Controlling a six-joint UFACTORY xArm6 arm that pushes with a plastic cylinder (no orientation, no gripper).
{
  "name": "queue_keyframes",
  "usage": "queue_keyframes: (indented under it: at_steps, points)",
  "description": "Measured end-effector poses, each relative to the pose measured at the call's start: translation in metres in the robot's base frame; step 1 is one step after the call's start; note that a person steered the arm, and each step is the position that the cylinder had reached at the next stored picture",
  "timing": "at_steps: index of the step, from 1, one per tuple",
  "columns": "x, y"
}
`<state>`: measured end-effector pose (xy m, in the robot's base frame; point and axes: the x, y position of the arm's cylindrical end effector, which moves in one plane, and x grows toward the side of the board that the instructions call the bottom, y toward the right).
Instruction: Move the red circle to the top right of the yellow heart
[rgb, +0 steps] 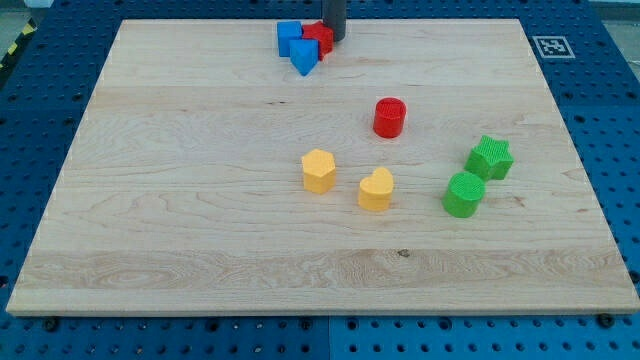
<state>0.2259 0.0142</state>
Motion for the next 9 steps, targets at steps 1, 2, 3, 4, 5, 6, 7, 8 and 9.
queue_keyframes:
  at_steps: [1, 2, 3, 4, 5, 6, 7, 8, 9]
  points:
    - [0.004, 0.035]
    - [0.047, 0.051]
    - [0.060, 0.051]
    - [0.061, 0.051]
    - [0.065, 0.051]
    - [0.066, 0.051]
    - [0.078, 0.051]
    - [0.123, 0.051]
    - [0.177, 0.051]
